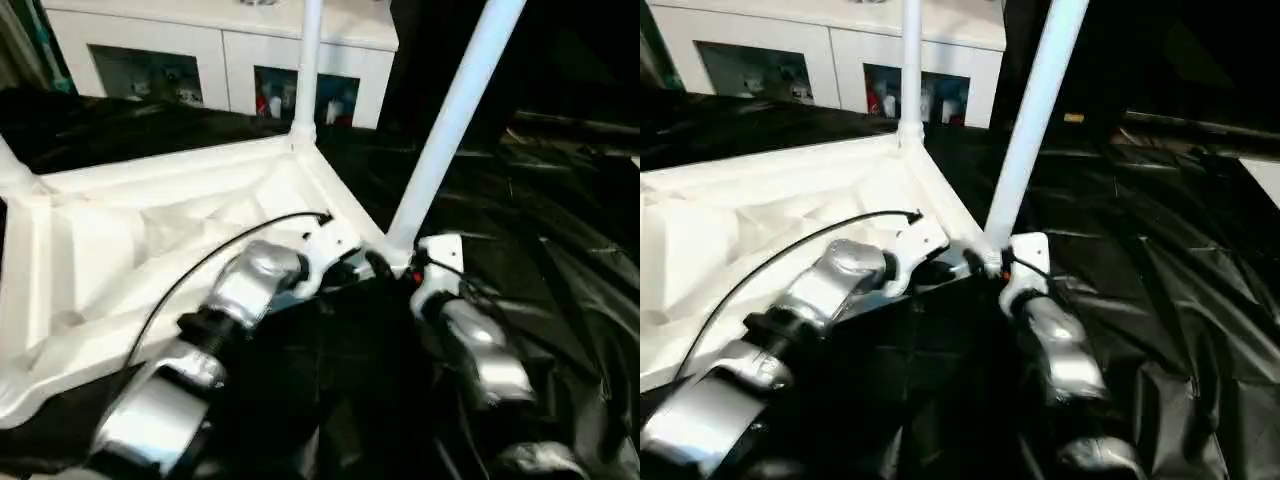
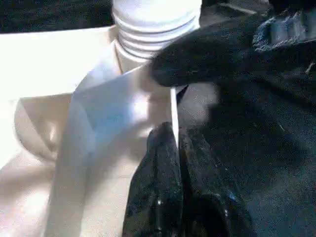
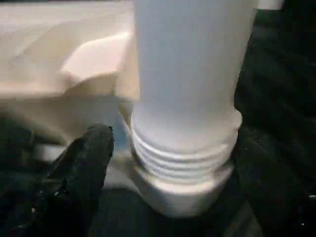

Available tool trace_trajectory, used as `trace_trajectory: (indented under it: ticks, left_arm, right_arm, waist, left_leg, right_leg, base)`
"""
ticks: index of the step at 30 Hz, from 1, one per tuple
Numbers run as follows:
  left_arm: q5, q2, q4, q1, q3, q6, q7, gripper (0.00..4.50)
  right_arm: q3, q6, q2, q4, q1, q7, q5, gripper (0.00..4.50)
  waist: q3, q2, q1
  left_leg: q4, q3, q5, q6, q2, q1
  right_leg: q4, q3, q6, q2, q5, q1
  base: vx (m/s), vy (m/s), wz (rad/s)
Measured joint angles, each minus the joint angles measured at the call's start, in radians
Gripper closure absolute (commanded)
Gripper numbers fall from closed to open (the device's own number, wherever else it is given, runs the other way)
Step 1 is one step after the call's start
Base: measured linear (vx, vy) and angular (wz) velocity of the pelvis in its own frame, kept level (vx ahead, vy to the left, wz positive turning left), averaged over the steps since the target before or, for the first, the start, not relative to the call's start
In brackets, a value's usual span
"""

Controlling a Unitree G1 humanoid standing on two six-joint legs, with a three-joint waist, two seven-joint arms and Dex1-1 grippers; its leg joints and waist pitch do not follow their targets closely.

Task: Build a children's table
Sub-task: Rotate leg to tighten

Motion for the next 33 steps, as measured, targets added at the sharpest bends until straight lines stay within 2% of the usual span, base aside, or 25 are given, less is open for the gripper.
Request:
trace_trajectory:
  ticks: [5, 9, 13, 14, 16, 18, 20, 26, 33]
  left_arm:
    - [-0.018, 0.069, -0.058, 0.031, -0.008, -0.065, -0.111, 4.5]
    - [-0.056, 0.139, -0.136, 0.077, -0.027, -0.087, -0.251, 4.5]
    - [-0.067, 0.161, -0.163, 0.094, -0.034, -0.091, -0.309, 4.5]
    - [-0.068, 0.163, -0.171, 0.099, -0.037, -0.092, -0.318, 4.5]
    - [-0.068, 0.168, -0.176, 0.103, -0.037, -0.097, -0.329, 4.5]
    - [-0.071, 0.172, -0.176, 0.105, -0.037, -0.104, -0.334, 4.5]
    - [-0.073, 0.176, -0.179, 0.107, -0.037, -0.105, -0.335, 4.5]
    - [-0.074, 0.18, -0.184, 0.11, -0.037, -0.105, -0.341, 4.5]
    - [-0.073, 0.168, -0.18, 0.109, -0.033, -0.09, -0.325, 4.5]
  right_arm:
    - [0.017, 0.029, -0.082, -0.07, 0.033, 0.162, 0.029, 0.59]
    - [0.049, 0.058, -0.155, -0.144, 0.074, 0.322, 0.046, 0.59]
    - [0.07, 0.085, -0.188, -0.173, 0.09, 0.401, 0.07, 0.59]
    - [0.074, 0.09, -0.197, -0.181, 0.095, 0.414, 0.072, 0.76]
    - [0.08, 0.093, -0.202, -0.183, 0.095, 0.435, 0.074, 0.76]
    - [0.082, 0.096, -0.202, -0.184, 0.095, 0.447, 0.075, 1.1]
    - [0.082, 0.104, -0.202, -0.189, 0.095, 0.457, 0.076, 1.13]
    - [0.087, 0.11, -0.202, -0.193, 0.095, 0.471, 0.078, 1.66]
    - [0.078, 0.108, -0.176, -0.184, 0.096, 0.433, 0.073, 1.74]
  waist:
    - [0.0, 0.001, 0.004]
    - [0.001, 0.002, 0.011]
    - [0.001, 0.002, 0.019]
    - [0.001, 0.002, 0.022]
    - [0.001, 0.002, 0.026]
    - [0.001, 0.002, 0.027]
    - [0.001, 0.002, 0.028]
    - [0.001, 0.002, 0.028]
    - [0.001, 0.001, 0.027]
  left_leg:
    - [-0.002, 0.001, 0.003, 0.005, 0.001, -0.008]
    - [-0.001, 0.001, 0.003, 0.005, 0.001, -0.01]
    - [0.001, 0.002, 0.003, 0.005, 0.001, -0.011]
    - [0.001, 0.002, 0.003, 0.005, 0.001, -0.011]
    - [0.001, 0.002, 0.003, 0.005, 0.001, -0.011]
    - [0.002, 0.002, 0.003, 0.005, 0.001, -0.01]
    - [0.002, 0.002, 0.003, 0.005, 0.001, -0.01]
    - [0.003, 0.002, 0.003, 0.005, 0.001, -0.011]
    - [0.005, 0.002, 0.003, 0.005, 0.001, -0.01]
  right_leg:
    - [0.001, 0.0, -0.001, 0.001, -0.001, -0.01]
    - [0.001, 0.0, -0.002, 0.001, -0.001, -0.011]
    - [0.001, 0.0, -0.002, 0.0, -0.001, -0.011]
    - [0.001, 0.0, -0.002, 0.0, -0.001, -0.011]
    - [0.002, 0.0, -0.002, 0.0, -0.001, -0.011]
    - [0.003, 0.0, -0.002, 0.0, -0.001, -0.011]
    - [0.004, 0.0, -0.002, 0.0, -0.001, -0.011]
    - [0.005, 0.0, -0.002, 0.0, -0.001, -0.012]
    - [0.007, 0.001, -0.002, 0.0, -0.001, -0.011]
  base:
    - [0.0, 0.0, 0.0]
    - [0.0, 0.0, 0.0]
    - [0.0, 0.0, 0.0]
    - [0.0, 0.0, 0.0]
    - [0.0, 0.0, 0.0]
    - [0.0, 0.0, 0.0]
    - [0.0, 0.0, 0.0]
    - [0.0, 0.0, 0.0]
    - [0.0, 0.0, 0.0]
